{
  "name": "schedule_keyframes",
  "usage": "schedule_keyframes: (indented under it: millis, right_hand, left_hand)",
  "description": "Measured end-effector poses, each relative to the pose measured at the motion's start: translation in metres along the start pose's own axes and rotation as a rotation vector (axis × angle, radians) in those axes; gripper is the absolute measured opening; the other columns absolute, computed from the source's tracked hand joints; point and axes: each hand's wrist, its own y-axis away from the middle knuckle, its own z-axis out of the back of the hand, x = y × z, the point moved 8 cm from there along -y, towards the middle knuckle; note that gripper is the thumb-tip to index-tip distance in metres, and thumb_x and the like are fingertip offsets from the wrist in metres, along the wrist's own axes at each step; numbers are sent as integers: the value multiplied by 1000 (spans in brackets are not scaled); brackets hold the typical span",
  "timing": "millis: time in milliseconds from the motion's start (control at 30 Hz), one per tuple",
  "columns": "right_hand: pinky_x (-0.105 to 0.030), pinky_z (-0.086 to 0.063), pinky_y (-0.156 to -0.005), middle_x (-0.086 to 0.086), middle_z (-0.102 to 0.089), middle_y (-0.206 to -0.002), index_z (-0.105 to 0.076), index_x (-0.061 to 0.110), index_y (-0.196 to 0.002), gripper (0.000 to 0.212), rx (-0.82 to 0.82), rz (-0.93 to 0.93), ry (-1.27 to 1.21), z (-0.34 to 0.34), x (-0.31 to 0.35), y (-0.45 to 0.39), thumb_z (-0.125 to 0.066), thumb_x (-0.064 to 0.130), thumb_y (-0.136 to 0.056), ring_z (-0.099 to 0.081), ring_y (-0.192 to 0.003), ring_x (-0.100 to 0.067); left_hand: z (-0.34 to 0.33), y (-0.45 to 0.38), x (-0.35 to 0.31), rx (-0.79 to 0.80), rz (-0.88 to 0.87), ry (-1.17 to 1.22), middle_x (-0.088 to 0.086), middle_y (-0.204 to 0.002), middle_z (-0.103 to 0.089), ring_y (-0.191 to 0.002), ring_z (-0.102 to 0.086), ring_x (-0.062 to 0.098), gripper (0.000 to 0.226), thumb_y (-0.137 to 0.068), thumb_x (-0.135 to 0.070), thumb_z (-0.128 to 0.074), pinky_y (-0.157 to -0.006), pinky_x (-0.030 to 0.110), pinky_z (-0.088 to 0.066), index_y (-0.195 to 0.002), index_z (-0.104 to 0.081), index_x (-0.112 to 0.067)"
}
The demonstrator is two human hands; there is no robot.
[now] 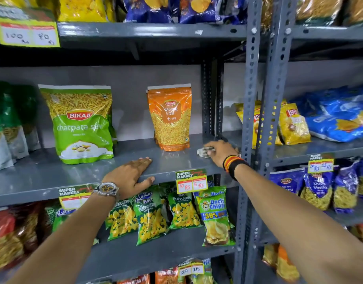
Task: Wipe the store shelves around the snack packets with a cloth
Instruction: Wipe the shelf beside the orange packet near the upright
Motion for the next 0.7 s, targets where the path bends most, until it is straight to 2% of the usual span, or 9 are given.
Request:
schedule_keyframes:
  millis: [167,233,300,400,500,633,700]
  right_hand:
    - [-55,-24,-110,-3,-55,-137,-61,42,-120,30,-6,45,-84,-4,48,53,-54,26,-95,-42,-134,-30]
    - [-57,-27,-108,3,-58,-127,-61,43,-121,31,24,141,-149,-10,80,82,-54,27,-96,-47,-128,-27]
    - [-49,-35,-105,10,-58,-115,-61,41,-123,32,39,234,-239,-20,112,117,-54,24,-96,-53,-117,-20]
    - [-40,-45,-99,4,-62,-114,-62,39,-123,33,89,279,-298,-57,139,161,-57,21,-96,-55,-108,-16]
    - [-40,-50,-91,14,-61,-106,-64,46,-116,35,152,255,-339,-113,143,188,-60,19,-93,-60,-99,-13]
    - [-47,-44,-102,7,-58,-125,-65,41,-118,37,331,181,-286,-210,148,200,-55,13,-96,-52,-122,-21]
    - [-49,-44,-102,8,-59,-125,-64,45,-116,38,356,180,-263,-258,151,197,-55,14,-95,-53,-123,-21]
  left_hand:
    - [5,10,-2,-42,-20,16,7,-163,-37,-147,-38,26,103,-85,-85,-11,-120,38,-31,-158,-29,-15]
    - [8,31,-9,-116,-95,30,12,-161,-40,-146,-39,29,94,-92,-78,-15,-122,40,-28,-156,-33,-12]
    - [6,65,-12,-217,-188,51,13,-160,-40,-148,-36,30,77,-100,-63,-28,-124,42,-25,-156,-34,-10]
    - [-18,128,7,-296,-260,96,12,-161,-38,-150,-32,26,65,-103,-48,-36,-126,40,-19,-154,-38,-8]
    - [-74,173,35,-196,-268,81,10,-160,-39,-149,-35,27,64,-106,-49,-28,-124,40,-20,-153,-40,-8]
    - [-156,203,78,-71,-103,145,8,-159,-41,-146,-40,30,70,-105,-59,-21,-122,40,-26,-155,-40,-13]
    - [-194,214,92,-24,-39,152,9,-159,-41,-146,-40,31,72,-105,-60,-20,-122,39,-23,-154,-41,-11]
